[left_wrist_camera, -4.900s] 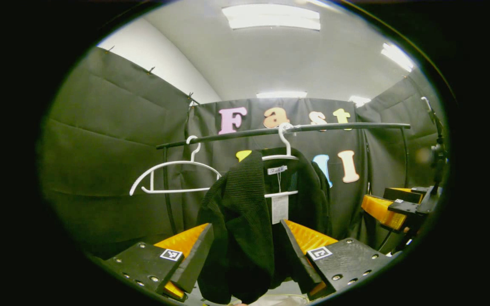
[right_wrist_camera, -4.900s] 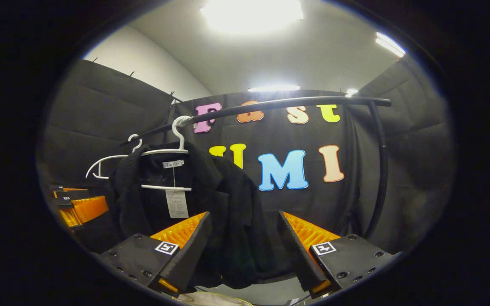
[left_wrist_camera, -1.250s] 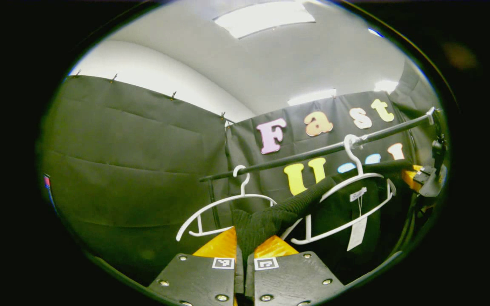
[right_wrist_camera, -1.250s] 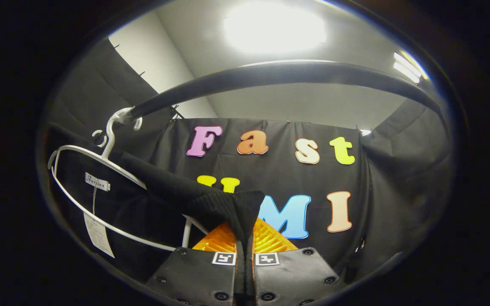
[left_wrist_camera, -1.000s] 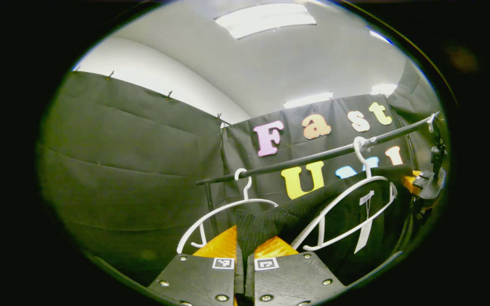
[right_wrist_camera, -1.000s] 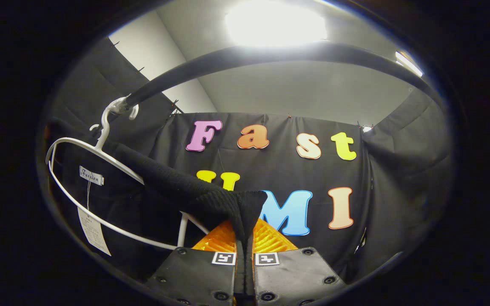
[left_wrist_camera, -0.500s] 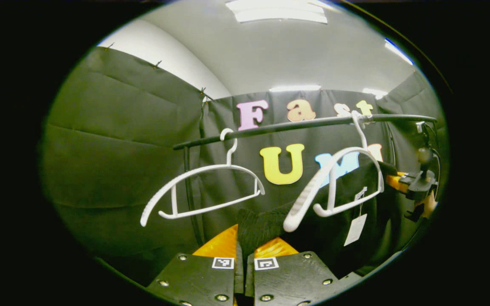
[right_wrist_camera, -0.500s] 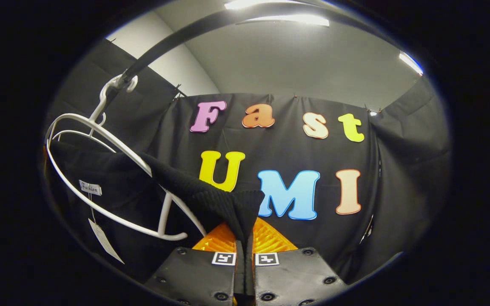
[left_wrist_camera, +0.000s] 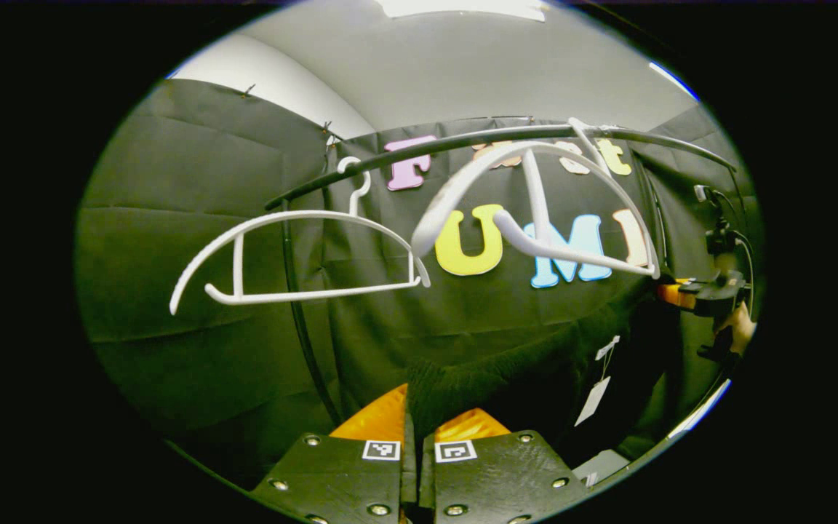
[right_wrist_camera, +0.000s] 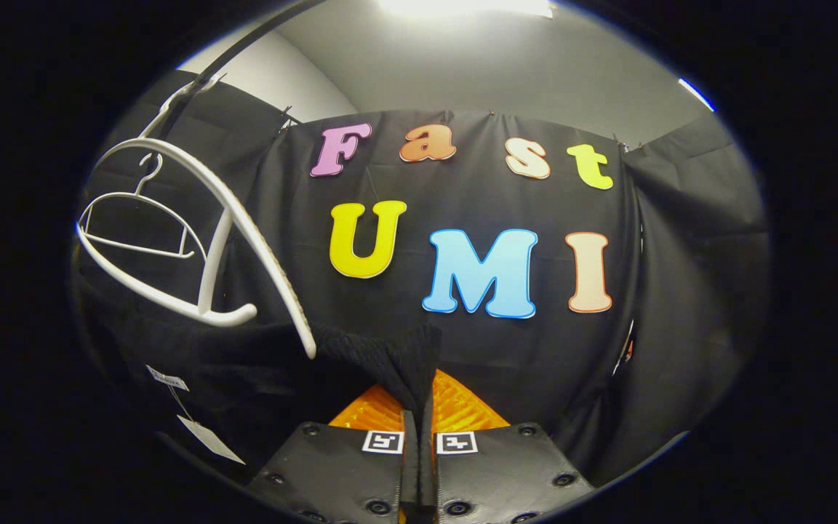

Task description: Grasp the clothes on the hanger with both hands and then place them into the laundry hamper below.

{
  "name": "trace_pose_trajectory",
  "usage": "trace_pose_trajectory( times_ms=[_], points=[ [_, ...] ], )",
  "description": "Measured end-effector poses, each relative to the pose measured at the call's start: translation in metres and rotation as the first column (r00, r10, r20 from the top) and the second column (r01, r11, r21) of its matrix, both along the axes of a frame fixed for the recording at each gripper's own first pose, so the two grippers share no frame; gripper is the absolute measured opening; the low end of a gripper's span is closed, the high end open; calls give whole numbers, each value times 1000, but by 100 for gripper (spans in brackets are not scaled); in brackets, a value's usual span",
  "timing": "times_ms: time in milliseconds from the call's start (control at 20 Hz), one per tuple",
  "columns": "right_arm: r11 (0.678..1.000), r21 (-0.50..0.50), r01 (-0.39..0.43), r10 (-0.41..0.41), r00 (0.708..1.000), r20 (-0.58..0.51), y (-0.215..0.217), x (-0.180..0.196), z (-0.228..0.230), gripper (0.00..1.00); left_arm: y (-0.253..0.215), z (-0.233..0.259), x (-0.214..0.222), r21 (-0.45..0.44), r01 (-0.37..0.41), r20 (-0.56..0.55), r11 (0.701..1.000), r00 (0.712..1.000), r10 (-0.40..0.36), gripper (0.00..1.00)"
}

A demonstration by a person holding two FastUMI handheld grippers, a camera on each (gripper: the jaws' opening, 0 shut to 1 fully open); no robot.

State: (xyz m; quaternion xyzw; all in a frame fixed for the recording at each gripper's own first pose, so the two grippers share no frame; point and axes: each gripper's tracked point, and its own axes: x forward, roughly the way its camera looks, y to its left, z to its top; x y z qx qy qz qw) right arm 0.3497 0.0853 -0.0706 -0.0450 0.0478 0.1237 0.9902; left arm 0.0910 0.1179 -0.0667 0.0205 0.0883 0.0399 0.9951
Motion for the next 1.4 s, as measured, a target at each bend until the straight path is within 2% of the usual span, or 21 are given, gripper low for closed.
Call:
trace_pose_trajectory(
  times_ms=[350,650,950,1100,1400],
  points=[
    [999,-43,-10,7,997,-72,-2,-40,-38,3,-8,-31,-3,-4,35,-56,999,998,-35,1],
    [998,-53,-18,11,992,-122,9,-93,-58,2,-35,-42,-22,-26,118,-70,993,990,-120,2],
    [995,-77,-67,54,986,-158,41,-141,-70,2,-69,-49,-36,-70,218,-68,973,972,-223,1],
    [995,-57,-88,76,981,-181,60,-169,-79,2,-90,-50,-39,-102,268,-54,958,960,-274,2],
    [990,36,-137,141,956,-257,98,-198,-103,2,-130,-65,-30,-120,366,-62,923,925,-375,1]
  ],
)
